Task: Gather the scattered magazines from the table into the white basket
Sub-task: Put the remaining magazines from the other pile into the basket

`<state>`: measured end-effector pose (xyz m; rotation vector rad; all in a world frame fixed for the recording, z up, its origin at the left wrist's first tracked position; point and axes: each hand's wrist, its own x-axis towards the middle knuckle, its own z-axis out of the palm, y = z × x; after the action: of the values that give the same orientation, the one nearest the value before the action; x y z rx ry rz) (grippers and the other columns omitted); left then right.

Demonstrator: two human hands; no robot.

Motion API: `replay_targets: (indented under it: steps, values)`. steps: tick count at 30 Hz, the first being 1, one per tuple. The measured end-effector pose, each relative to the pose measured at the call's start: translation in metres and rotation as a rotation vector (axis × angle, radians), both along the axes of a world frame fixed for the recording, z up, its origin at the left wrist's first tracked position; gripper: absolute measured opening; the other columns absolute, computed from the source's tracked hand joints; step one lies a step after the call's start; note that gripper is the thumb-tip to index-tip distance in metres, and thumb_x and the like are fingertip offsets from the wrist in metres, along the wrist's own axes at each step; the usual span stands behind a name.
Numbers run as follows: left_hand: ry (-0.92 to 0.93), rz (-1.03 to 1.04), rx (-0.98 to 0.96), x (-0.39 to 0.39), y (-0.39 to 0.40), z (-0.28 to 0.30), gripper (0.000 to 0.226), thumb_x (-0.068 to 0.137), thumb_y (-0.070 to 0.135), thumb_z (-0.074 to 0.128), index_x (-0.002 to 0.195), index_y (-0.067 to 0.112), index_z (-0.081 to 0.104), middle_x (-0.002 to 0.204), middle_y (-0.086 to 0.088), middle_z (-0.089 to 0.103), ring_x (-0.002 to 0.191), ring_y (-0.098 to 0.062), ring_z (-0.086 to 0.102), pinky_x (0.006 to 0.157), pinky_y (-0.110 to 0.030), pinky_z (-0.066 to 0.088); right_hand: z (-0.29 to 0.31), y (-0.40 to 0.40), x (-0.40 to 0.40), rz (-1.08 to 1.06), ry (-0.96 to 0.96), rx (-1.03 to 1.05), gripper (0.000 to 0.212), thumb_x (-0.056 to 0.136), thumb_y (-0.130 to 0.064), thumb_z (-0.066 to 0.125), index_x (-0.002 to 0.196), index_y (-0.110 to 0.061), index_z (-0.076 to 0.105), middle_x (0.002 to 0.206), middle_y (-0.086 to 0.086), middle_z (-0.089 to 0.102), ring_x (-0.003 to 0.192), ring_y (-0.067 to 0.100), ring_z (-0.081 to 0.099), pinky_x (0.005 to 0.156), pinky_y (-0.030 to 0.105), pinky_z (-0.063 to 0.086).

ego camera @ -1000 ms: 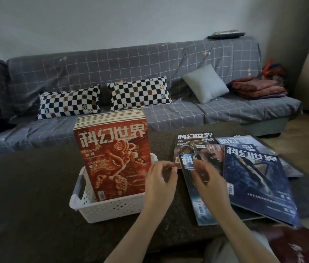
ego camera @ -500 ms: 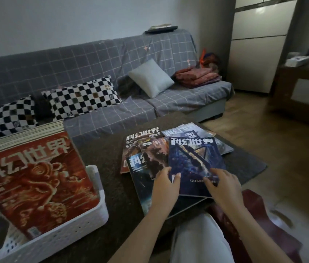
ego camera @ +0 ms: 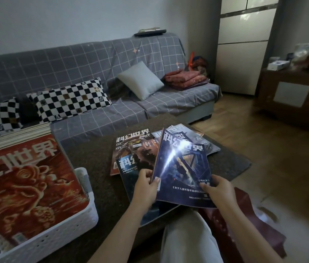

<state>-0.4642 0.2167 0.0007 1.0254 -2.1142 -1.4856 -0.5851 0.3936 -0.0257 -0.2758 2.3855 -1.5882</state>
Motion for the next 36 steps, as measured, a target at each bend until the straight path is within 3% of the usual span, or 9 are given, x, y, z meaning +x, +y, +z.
replay_targets:
  steps: [6, 9, 12, 14, 18, 23, 27, 29, 36]
  values:
    - [0.200, 0.119, 0.089, 0.052, -0.015, 0.031, 0.019, 0.093, 0.020, 0.059, 0.096, 0.035, 0.048, 0.102, 0.005, 0.062, 0.092, -0.016, 0.067, 0.074, -0.040, 0.059, 0.027, -0.023, 0.025, 0.055, -0.107, -0.343, 0.034, 0.077, -0.017, 0.076, 0.107, -0.023, 0.060, 0.091, -0.002, 0.070, 0.075, 0.015, 0.070, 0.061, 0.032, 0.054]
    - [0.299, 0.202, 0.031, 0.080, -0.023, 0.048, 0.016, 0.093, 0.018, 0.060, 0.103, 0.027, 0.050, 0.105, -0.004, 0.065, 0.092, -0.022, 0.067, 0.077, -0.045, 0.058, 0.052, -0.038, 0.041, 0.196, -0.178, -0.487, 0.028, 0.079, -0.018, 0.073, 0.105, -0.021, 0.061, 0.091, 0.003, 0.073, 0.077, 0.020, 0.072, 0.061, 0.034, 0.056]
    - [0.395, 0.264, -0.054, 0.110, -0.030, 0.065, 0.016, 0.093, 0.014, 0.060, 0.095, 0.027, 0.051, 0.098, -0.005, 0.068, 0.080, -0.013, 0.069, 0.067, -0.034, 0.057, 0.073, -0.056, 0.059, 0.330, -0.204, -0.568, 0.023, 0.083, -0.016, 0.068, 0.105, -0.020, 0.063, 0.093, 0.004, 0.074, 0.083, 0.023, 0.071, 0.068, 0.038, 0.057]
    - [0.435, 0.287, -0.109, 0.133, -0.037, 0.076, 0.018, 0.094, 0.013, 0.059, 0.093, 0.028, 0.050, 0.091, -0.001, 0.067, 0.072, -0.004, 0.068, 0.056, -0.021, 0.053, 0.085, -0.069, 0.071, 0.389, -0.186, -0.574, 0.024, 0.084, -0.016, 0.066, 0.106, -0.023, 0.062, 0.095, 0.001, 0.073, 0.087, 0.021, 0.071, 0.071, 0.038, 0.057]
    - [0.459, 0.287, -0.129, 0.176, -0.054, 0.087, 0.023, 0.095, 0.017, 0.056, 0.105, 0.038, 0.054, 0.099, 0.013, 0.069, 0.088, -0.007, 0.068, 0.068, -0.031, 0.057, 0.099, -0.097, 0.097, 0.495, -0.140, -0.593, 0.026, 0.084, -0.009, 0.064, 0.107, -0.020, 0.060, 0.097, 0.005, 0.072, 0.091, 0.023, 0.069, 0.076, 0.039, 0.057]
    - [0.510, 0.353, -0.191, 0.219, -0.070, 0.098, 0.030, 0.095, 0.018, 0.057, 0.101, 0.047, 0.055, 0.095, 0.015, 0.071, 0.087, -0.004, 0.069, 0.062, -0.021, 0.057, 0.111, -0.133, 0.128, 0.592, -0.134, -0.643, 0.024, 0.085, -0.006, 0.064, 0.104, -0.018, 0.060, 0.091, 0.004, 0.074, 0.082, 0.021, 0.071, 0.063, 0.032, 0.057]
    - [0.515, 0.460, -0.195, 0.245, -0.085, 0.102, 0.022, 0.092, 0.019, 0.061, 0.099, 0.039, 0.058, 0.097, 0.009, 0.072, 0.091, -0.012, 0.070, 0.080, -0.044, 0.058, 0.118, -0.162, 0.148, 0.659, -0.115, -0.623, 0.025, 0.086, -0.007, 0.063, 0.107, -0.019, 0.058, 0.093, 0.005, 0.074, 0.084, 0.022, 0.071, 0.069, 0.039, 0.057]
    - [0.514, 0.526, -0.226, 0.256, -0.094, 0.102, 0.022, 0.090, 0.018, 0.064, 0.093, 0.040, 0.060, 0.095, 0.009, 0.073, 0.090, -0.015, 0.071, 0.080, -0.047, 0.057, 0.121, -0.177, 0.158, 0.681, -0.086, -0.590, 0.025, 0.086, -0.008, 0.063, 0.107, -0.021, 0.057, 0.095, 0.003, 0.074, 0.086, 0.020, 0.071, 0.073, 0.040, 0.057]
    - [0.293, 0.739, -0.353, 0.284, -0.121, 0.086, 0.018, 0.082, 0.026, 0.073, 0.081, 0.036, 0.058, 0.079, 0.010, 0.067, 0.074, -0.010, 0.064, 0.056, -0.024, 0.046, 0.114, -0.219, 0.187, 0.694, 0.205, -0.372, 0.027, 0.084, -0.016, 0.066, 0.090, -0.037, 0.050, 0.083, -0.020, 0.068, 0.076, -0.005, 0.066, 0.065, 0.016, 0.053]
